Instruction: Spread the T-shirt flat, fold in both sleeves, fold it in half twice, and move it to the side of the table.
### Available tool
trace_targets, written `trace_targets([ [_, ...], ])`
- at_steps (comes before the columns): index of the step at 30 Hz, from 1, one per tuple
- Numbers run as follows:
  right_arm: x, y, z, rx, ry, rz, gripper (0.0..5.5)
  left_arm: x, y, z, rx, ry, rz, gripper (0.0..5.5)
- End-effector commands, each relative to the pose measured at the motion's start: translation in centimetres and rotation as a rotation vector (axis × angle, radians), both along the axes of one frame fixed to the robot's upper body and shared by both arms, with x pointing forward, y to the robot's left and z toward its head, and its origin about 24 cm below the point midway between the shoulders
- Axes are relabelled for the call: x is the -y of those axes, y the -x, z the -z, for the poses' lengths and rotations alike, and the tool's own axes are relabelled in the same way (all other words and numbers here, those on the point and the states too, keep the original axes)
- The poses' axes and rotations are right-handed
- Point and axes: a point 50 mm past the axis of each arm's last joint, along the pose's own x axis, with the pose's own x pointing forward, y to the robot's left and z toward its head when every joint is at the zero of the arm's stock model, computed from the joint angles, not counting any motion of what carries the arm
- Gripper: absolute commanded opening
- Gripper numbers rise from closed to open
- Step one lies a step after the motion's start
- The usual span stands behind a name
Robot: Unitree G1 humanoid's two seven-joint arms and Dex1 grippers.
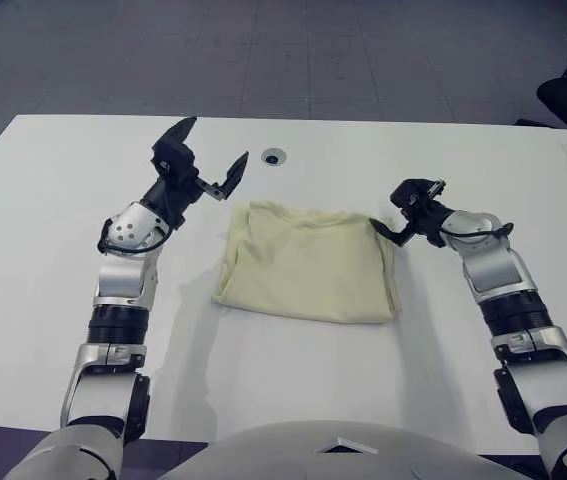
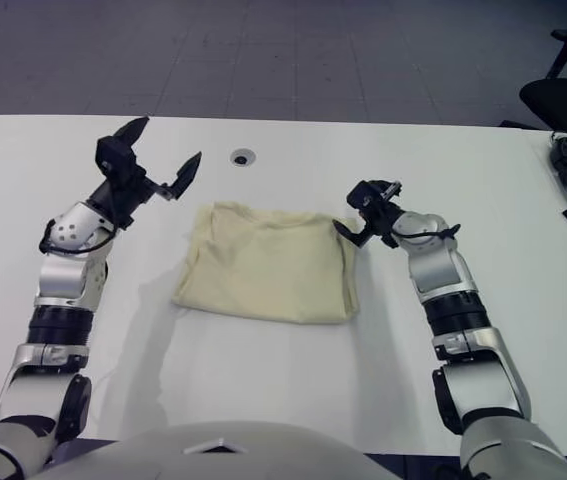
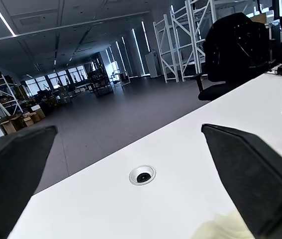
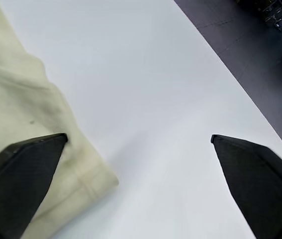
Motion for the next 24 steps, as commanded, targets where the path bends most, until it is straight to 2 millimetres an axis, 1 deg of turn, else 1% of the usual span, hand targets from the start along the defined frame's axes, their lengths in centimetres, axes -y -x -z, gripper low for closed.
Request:
trace_targets([
  [1,1.0,0.6,0.9,-0.05,0.195,-0.108,5.4,-0.8,1.5,-0.9,0.024,0.047,-0.073,5.38],
  [4,0.8,0.7,2.1,-0.085,0.252,-0.16,5.4,-0.6,2.2,-1.1,0.03,0.055,-0.09,5.38],
  [7,0.7,1.2,2.9,-0.101,0.302,-0.207,5.4,-0.2,2.3,-1.2,0.029,0.063,-0.091,5.38],
  [10,1.1,1.7,3.0,-0.112,0.364,-0.256,5.4,-0.4,2.4,-1.0,0.02,0.067,-0.106,5.38],
  [13,1.8,2.5,2.5,-0.13,0.411,-0.301,5.4,-0.5,2.6,-0.9,0.016,0.067,-0.122,5.38],
  [16,2.5,4.3,1.8,-0.168,0.461,-0.373,5.4,-0.5,2.6,-1.0,0.021,0.074,-0.13,5.38],
  [18,2.4,6.3,1.3,-0.21,0.476,-0.443,5.4,-0.6,2.7,-1.1,0.023,0.075,-0.136,5.38],
  [22,1.4,10.7,-0.3,-0.301,0.47,-0.583,5.4,-0.7,2.8,-1.2,0.027,0.075,-0.146,5.38],
  [24,0.2,12.7,-1.1,-0.355,0.405,-0.639,5.4,-0.8,2.9,-1.2,0.031,0.074,-0.155,5.38],
])
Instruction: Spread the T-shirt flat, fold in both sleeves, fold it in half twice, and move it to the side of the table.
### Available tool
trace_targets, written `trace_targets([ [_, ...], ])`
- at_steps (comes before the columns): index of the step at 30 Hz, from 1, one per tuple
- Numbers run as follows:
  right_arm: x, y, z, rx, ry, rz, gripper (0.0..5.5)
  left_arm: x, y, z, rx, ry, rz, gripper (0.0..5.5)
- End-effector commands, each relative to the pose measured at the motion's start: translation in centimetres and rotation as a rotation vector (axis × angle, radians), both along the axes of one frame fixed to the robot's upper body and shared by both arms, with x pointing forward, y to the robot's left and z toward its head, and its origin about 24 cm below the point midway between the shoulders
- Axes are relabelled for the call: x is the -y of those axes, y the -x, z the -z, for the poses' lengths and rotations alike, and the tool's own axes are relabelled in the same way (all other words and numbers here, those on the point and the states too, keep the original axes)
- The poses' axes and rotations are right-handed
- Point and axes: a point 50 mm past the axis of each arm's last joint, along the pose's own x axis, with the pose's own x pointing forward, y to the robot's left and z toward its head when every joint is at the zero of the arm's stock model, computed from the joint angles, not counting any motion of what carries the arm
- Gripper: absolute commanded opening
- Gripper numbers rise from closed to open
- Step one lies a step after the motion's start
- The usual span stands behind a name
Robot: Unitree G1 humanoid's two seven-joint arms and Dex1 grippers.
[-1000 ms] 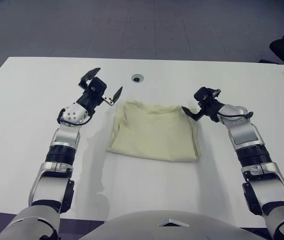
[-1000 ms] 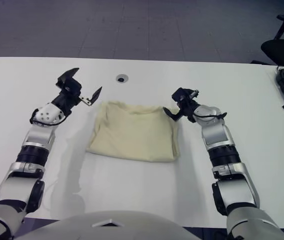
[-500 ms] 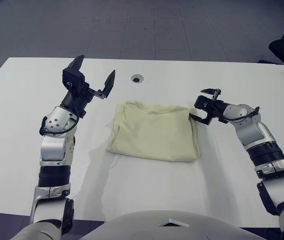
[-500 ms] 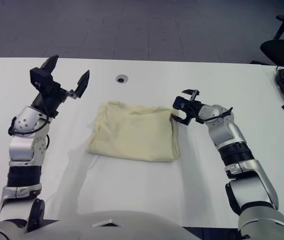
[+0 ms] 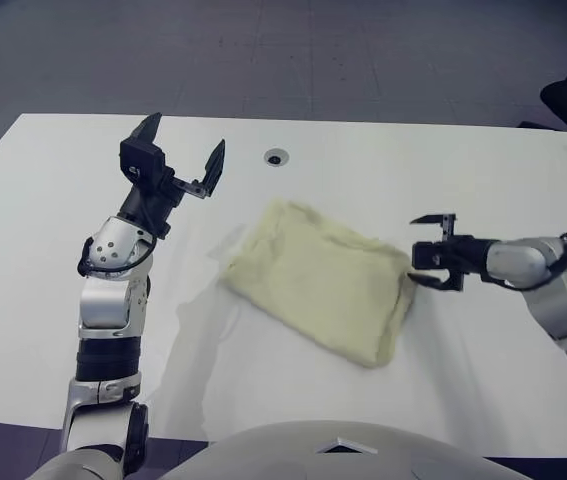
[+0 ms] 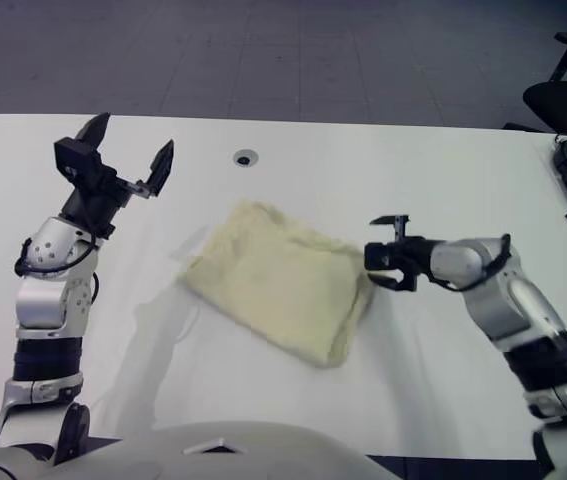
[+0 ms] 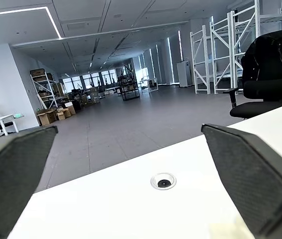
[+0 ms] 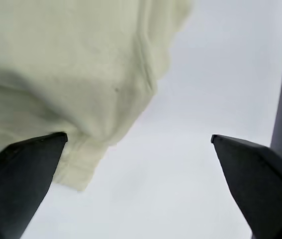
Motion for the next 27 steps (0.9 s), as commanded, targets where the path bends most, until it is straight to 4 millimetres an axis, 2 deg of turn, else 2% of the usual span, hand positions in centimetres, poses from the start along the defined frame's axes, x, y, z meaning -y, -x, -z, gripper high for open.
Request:
trace_targets([
  [1,-1.9,4.8,0.6,-0.26,-0.067,-0.071,5.4,-0.3,0.3,0.0,-0.002,-0.006,-0.026,5.38],
  [5,-5.0,7.6,-0.5,-0.38,-0.227,-0.131,5.4,-0.4,0.2,0.0,-0.005,-0.012,-0.034,5.38],
  [8,-6.2,8.1,-1.6,-0.414,-0.321,-0.132,5.4,-0.3,0.1,0.1,-0.006,-0.016,-0.028,5.38],
  [15,-5.7,5.3,-5.5,-0.356,-0.461,-0.099,5.4,-0.3,0.1,0.1,-0.005,-0.017,-0.03,5.38],
  [18,-6.2,3.3,-6.2,-0.33,-0.553,-0.093,5.4,-0.3,0.0,0.1,-0.006,-0.017,-0.027,5.38],
  [20,-7.6,1.9,-5.4,-0.328,-0.609,-0.093,5.4,-0.3,0.0,0.1,-0.007,-0.016,-0.028,5.38],
  [23,-10.6,0.6,-2.8,-0.38,-0.651,-0.115,5.4,-0.2,-0.2,0.3,-0.012,-0.015,-0.03,5.38],
  [27,-13.3,-0.7,2.4,-0.392,-0.551,-0.077,5.4,-0.2,-0.9,0.5,-0.02,-0.008,-0.027,5.38],
])
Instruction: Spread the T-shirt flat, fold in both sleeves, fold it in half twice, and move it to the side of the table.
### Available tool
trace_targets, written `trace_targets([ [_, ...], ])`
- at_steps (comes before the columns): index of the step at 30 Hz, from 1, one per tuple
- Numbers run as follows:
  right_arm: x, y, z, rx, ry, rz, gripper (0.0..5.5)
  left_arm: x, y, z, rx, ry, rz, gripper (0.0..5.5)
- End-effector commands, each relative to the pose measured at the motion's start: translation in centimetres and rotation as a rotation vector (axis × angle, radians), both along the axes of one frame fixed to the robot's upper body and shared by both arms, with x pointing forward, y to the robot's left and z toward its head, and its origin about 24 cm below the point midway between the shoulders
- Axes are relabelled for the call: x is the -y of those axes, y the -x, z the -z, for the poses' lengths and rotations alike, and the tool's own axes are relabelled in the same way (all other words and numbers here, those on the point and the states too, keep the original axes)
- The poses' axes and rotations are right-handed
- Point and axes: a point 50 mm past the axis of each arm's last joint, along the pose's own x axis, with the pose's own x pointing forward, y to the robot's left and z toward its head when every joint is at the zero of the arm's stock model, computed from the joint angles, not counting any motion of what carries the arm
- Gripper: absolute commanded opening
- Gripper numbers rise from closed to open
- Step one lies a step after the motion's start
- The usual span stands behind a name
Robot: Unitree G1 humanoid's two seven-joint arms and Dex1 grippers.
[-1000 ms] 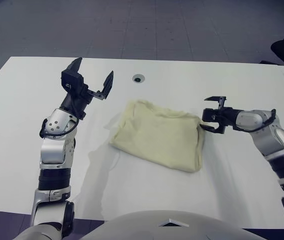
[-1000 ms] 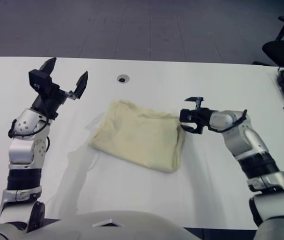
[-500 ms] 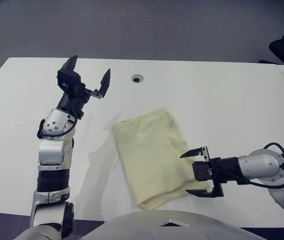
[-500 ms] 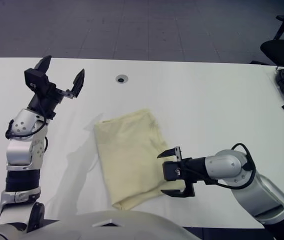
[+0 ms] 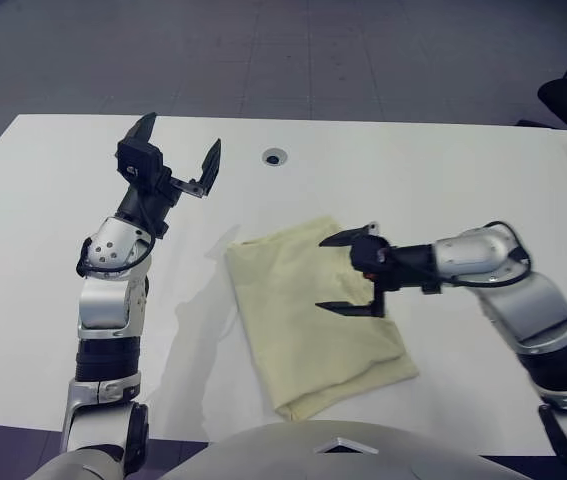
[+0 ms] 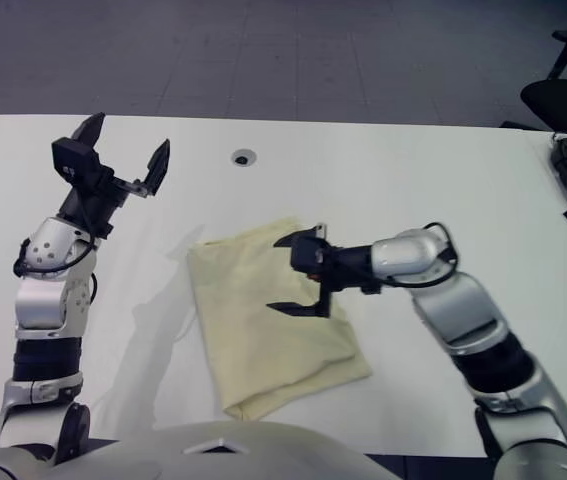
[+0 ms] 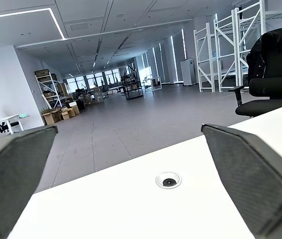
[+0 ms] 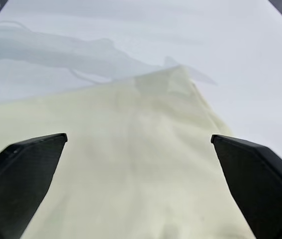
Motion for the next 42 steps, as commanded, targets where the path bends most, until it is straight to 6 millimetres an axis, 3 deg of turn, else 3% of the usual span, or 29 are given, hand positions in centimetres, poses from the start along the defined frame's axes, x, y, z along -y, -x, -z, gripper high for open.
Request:
trace_targets([
  [1,-2.2,-1.0,4.4,-0.021,0.093,0.013,5.4,0.2,-0.8,0.1,-0.009,0.004,0.008,5.38],
  [7,-4.2,-0.8,7.6,-0.115,0.065,0.023,5.4,0.6,-0.8,0.5,-0.019,-0.01,0.02,5.38],
  [11,-3.2,-1.6,9.8,-0.139,0.109,0.113,5.4,0.7,-0.9,0.6,-0.022,-0.014,0.023,5.38],
  [19,-0.8,-3.4,11.6,-0.086,0.205,0.284,5.4,0.6,-1.0,0.7,-0.028,-0.024,0.029,5.38],
  [33,4.2,-2.5,12.1,-0.093,0.29,0.209,5.4,0.4,-1.0,0.8,-0.035,-0.033,0.035,5.38],
  [38,4.5,-3.0,11.8,-0.071,0.276,0.24,5.4,0.7,-0.8,1.0,-0.04,-0.063,0.057,5.38],
  [42,3.8,-3.8,10.6,-0.049,0.197,0.277,5.4,1.4,0.0,1.4,-0.024,-0.182,0.148,5.38],
])
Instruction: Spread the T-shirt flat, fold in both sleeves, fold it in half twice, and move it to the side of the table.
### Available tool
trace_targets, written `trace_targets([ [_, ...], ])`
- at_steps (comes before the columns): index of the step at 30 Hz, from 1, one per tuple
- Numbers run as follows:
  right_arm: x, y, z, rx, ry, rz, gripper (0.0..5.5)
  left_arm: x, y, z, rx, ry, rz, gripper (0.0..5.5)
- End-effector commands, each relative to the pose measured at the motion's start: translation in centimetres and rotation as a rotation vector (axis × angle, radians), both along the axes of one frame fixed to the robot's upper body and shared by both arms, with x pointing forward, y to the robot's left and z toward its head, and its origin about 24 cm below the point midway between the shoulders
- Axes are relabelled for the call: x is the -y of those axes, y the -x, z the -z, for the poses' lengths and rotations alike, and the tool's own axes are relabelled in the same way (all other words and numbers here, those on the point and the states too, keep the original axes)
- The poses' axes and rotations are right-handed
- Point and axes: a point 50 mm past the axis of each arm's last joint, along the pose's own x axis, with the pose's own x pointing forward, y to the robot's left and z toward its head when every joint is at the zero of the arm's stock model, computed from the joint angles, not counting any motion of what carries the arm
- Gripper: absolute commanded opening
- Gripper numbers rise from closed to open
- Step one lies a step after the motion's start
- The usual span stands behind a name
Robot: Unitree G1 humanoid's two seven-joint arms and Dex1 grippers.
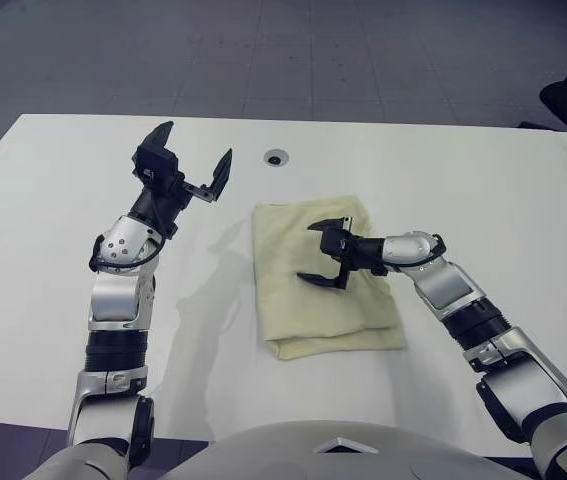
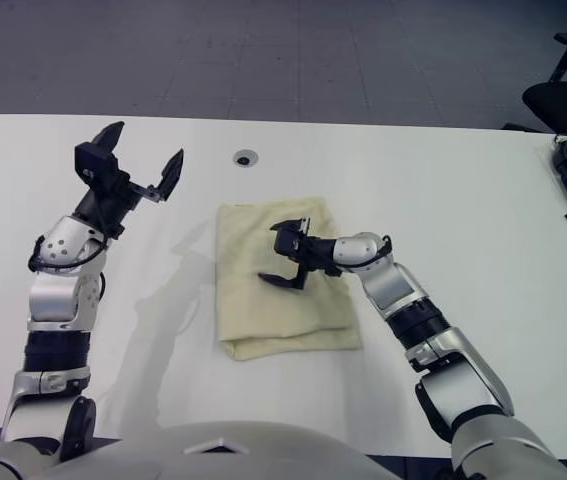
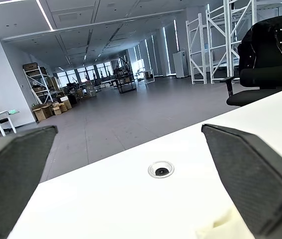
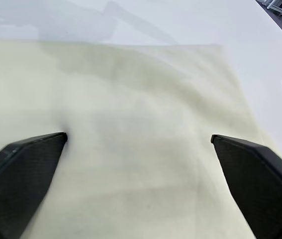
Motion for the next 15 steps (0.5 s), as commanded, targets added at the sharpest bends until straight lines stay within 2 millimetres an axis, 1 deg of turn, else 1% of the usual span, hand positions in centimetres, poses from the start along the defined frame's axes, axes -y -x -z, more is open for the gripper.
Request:
trace_targets([
  [1,3.2,1.4,3.6,-0.165,0.116,0.14,5.4,0.7,1.0,0.3,0.022,-0.154,0.111,5.38],
  [2,2.8,1.0,2.7,-0.17,0.047,0.165,5.4,0.9,1.4,0.2,0.03,-0.193,0.155,5.38],
  [5,1.8,-0.3,-1.0,-0.18,-0.176,0.226,5.4,1.5,3.8,-0.1,0.066,-0.328,0.343,5.38],
  [7,2.0,-0.9,-3.4,-0.175,-0.281,0.274,5.4,2.1,5.8,-0.2,0.08,-0.424,0.488,5.38],
  [9,2.5,-1.1,-5.5,-0.172,-0.37,0.319,5.4,2.8,7.9,0.4,0.064,-0.522,0.62,5.38],
  [12,3.5,-0.9,-7.8,-0.164,-0.462,0.393,5.4,4.1,10.7,1.7,0.04,-0.645,0.789,5.38],
  [15,4.1,-0.2,-8.9,-0.139,-0.484,0.442,5.4,4.7,12.5,2.7,0.03,-0.774,0.884,5.38],
])
